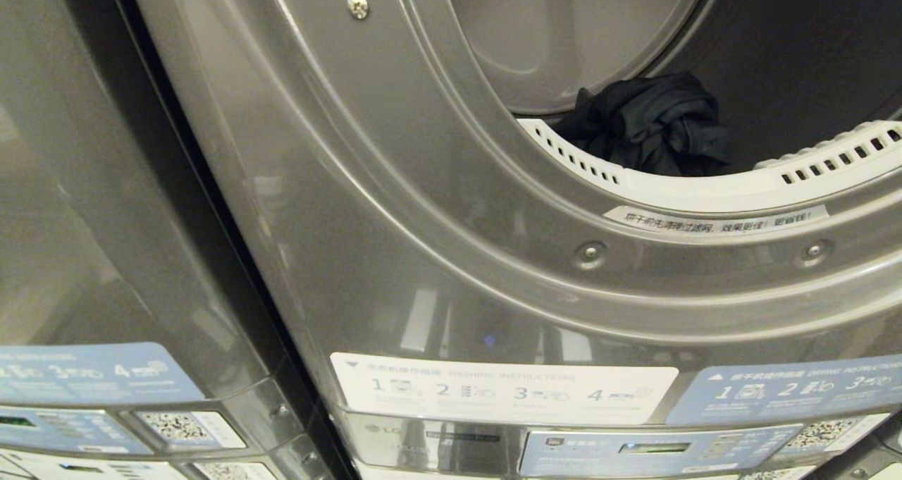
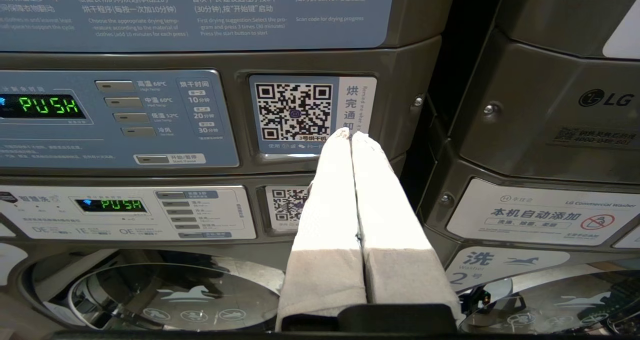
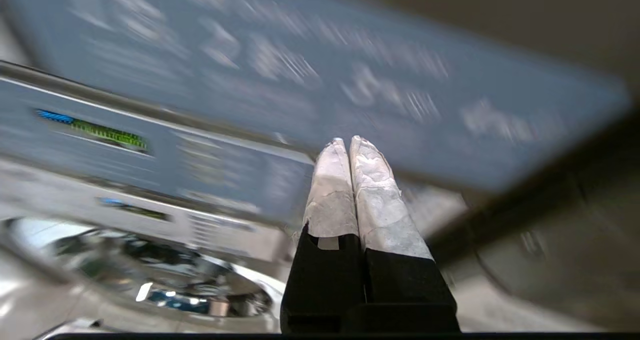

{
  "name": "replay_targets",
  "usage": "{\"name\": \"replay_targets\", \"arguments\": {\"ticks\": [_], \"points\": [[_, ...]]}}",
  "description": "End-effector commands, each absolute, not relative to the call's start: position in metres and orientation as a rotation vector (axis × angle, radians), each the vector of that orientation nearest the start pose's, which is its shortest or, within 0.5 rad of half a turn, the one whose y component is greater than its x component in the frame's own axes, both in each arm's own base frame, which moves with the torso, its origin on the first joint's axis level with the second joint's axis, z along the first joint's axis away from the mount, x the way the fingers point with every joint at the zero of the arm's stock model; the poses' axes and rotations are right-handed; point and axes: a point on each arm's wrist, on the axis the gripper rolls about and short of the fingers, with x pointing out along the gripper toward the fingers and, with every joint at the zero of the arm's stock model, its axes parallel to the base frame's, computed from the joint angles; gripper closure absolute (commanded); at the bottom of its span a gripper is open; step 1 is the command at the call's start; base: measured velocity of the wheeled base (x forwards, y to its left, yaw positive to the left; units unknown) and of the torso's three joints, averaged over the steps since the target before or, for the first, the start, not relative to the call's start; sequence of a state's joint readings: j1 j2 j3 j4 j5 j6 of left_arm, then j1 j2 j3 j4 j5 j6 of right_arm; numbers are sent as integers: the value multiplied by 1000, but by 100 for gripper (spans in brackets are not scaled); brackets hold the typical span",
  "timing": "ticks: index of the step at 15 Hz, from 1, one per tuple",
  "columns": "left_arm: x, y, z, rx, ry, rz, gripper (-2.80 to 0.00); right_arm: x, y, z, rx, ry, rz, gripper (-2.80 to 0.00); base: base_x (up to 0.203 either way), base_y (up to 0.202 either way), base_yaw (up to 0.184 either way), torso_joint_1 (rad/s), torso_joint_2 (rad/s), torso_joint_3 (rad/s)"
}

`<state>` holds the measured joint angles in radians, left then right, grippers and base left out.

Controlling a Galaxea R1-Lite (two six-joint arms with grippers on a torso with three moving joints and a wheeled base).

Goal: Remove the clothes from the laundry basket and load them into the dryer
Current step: Put the clothes in the dryer, then close the dryer

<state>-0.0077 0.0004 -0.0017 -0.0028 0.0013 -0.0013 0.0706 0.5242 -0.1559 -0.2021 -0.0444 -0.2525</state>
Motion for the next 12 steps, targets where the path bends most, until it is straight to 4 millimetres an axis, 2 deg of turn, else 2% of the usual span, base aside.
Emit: {"name": "replay_targets", "arguments": {"ticks": [1,4,7,10,12], "points": [[-23,0,76,-2,-6,-6,0,24,-2,115,-255,145,-52,0,0,0,0,0,0,0],[-23,0,76,-2,-6,-6,0,3,-2,98,-234,112,-105,0,0,0,0,0,0,0],[-23,0,76,-2,-6,-6,0,-7,0,83,-144,160,-19,0,0,0,0,0,0,0],[-23,0,76,-2,-6,-6,0,-21,1,77,-133,23,3,0,0,0,0,0,0,0],[-23,0,76,-2,-6,-6,0,-23,1,75,-127,-1,10,0,0,0,0,0,0,0]]}}
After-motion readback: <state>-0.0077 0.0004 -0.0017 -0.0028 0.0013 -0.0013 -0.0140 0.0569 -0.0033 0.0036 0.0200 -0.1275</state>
